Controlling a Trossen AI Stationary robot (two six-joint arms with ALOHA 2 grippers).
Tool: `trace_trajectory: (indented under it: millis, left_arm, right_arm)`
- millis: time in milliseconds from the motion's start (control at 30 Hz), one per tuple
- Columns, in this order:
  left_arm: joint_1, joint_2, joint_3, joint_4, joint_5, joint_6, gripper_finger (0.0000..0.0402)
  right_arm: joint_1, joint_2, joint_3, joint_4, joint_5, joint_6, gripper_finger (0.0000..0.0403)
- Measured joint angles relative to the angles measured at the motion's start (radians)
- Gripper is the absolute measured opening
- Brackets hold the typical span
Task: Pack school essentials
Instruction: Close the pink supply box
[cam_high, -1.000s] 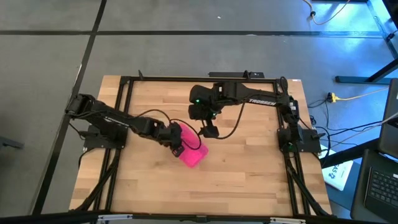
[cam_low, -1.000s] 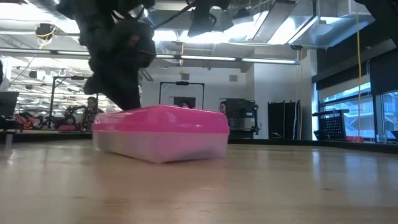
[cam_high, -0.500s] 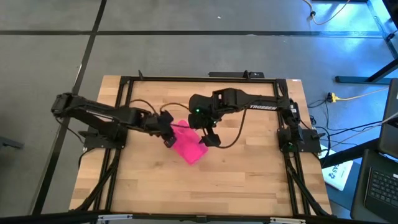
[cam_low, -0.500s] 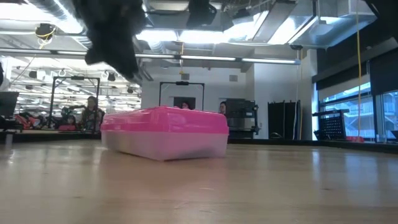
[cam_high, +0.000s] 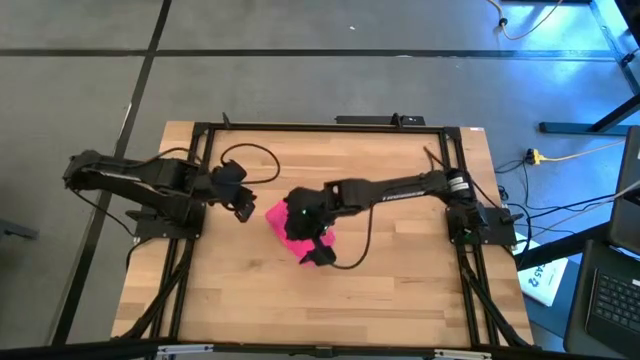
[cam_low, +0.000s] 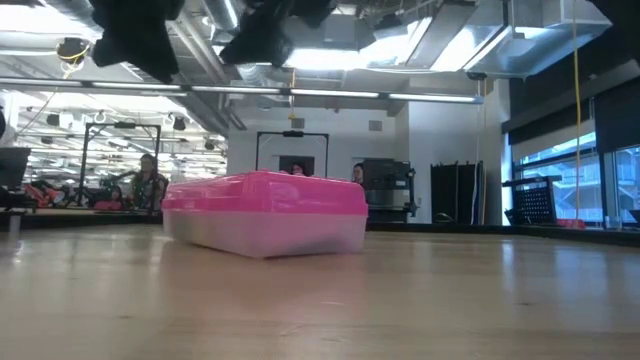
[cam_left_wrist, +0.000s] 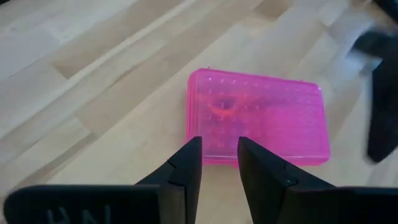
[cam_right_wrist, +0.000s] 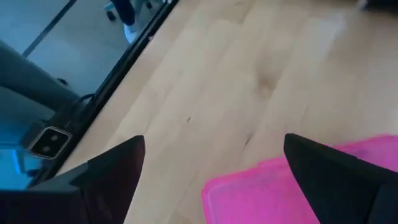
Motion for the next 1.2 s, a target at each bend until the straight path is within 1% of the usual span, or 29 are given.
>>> trace_trajectory:
  millis: [167, 367, 500, 767, 900, 1067, 1200]
  left_arm:
    - [-0.022, -0.026, 0.000, -0.009, 0.001, 0.001, 0.0098]
    - [-0.032, -0.028, 0.000, -0.026, -0.003, 0.000, 0.0098]
    - [-0.032, -0.028, 0.000, -0.026, -0.006, 0.000, 0.0098]
    - [-0.032, -0.028, 0.000, -0.026, -0.006, 0.001, 0.0098]
    - [-0.032, -0.028, 0.000, -0.026, -0.006, 0.001, 0.0098]
    - [-0.032, -0.028, 0.000, -0.026, -0.007, 0.001, 0.0098]
    - [-0.032, -0.028, 0.000, -0.026, -0.007, 0.001, 0.0098]
  right_arm:
    - [0.012, 0.032, -0.122, 0.138, -0.003, 0.002, 0.0386]
    - [0.018, 0.038, -0.268, 0.214, 0.004, 0.002, 0.0386]
    - [0.018, 0.031, -0.320, 0.234, 0.002, -0.001, 0.0386]
    - [0.010, 0.032, -0.297, 0.175, 0.003, 0.003, 0.0386]
    - [-0.006, 0.034, -0.249, 0.053, 0.006, -0.029, 0.0386]
    - [-0.033, 0.034, -0.210, -0.090, 0.089, -0.079, 0.0386]
    - [-0.060, 0.032, -0.208, -0.126, 0.158, -0.080, 0.0386]
